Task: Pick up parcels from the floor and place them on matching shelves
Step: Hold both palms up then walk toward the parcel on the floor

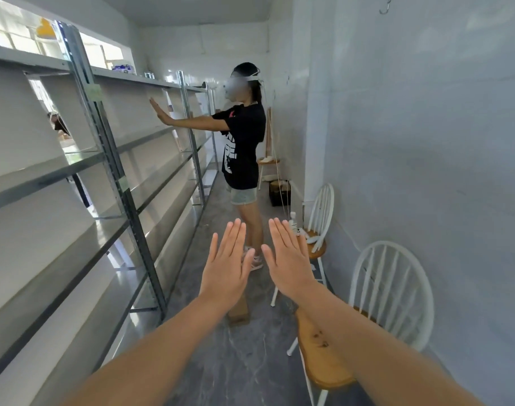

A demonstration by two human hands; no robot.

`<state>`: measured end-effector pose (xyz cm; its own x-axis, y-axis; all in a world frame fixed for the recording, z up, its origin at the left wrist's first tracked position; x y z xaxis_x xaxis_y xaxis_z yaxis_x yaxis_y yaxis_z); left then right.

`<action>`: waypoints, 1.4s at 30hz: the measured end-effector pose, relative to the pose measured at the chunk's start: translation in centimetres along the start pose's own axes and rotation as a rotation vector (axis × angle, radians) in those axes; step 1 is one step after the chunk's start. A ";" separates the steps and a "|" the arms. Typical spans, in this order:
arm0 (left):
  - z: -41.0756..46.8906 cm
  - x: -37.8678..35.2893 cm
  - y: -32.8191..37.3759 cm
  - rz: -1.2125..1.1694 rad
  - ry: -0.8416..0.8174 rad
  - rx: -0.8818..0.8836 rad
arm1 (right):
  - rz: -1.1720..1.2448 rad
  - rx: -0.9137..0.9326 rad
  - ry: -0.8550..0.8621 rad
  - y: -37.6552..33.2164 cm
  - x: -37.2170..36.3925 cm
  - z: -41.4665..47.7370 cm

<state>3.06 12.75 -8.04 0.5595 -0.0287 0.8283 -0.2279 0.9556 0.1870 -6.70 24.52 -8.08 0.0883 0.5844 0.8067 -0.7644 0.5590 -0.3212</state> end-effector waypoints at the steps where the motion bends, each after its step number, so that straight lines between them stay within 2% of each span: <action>1: 1.1 -0.5 -0.5 -0.006 0.006 -0.007 | -0.015 -0.011 0.004 0.2 -0.3 1.0; 9: 8.2 -4.5 -6.0 -0.050 0.005 -0.032 | -0.130 -0.054 -0.044 1.0 -4.4 8.0; 17: 15.7 -7.2 -13.5 -0.062 -0.013 -0.028 | -0.133 -0.077 -0.081 -0.5 -9.9 16.2; 23: 18.3 -10.1 -16.1 -0.094 -0.021 -0.022 | -0.115 -0.092 -0.105 -0.1 -13.0 19.4; 32: 22.7 -14.9 -18.0 -0.119 -0.063 -0.034 | -0.113 -0.138 -0.146 4.0 -17.3 24.6; 42: 31.4 -21.4 -20.8 -0.060 -0.092 0.033 | -0.028 -0.121 -0.169 9.9 -21.7 34.9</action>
<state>-29.15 -15.71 -13.05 0.4975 -0.1143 0.8599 -0.2229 0.9412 0.2541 -38.47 -3.10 -11.47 -0.0074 0.4666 0.8845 -0.6802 0.6460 -0.3465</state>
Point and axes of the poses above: each hand's wrist, its own z-axis towards the middle knuckle, its own x-axis out of the back of the hand, y = z × x, the point moved 3 cm from there along z, towards the middle knuckle, and after that the axes turned 2 degrees about x, right-handed, at the moved point
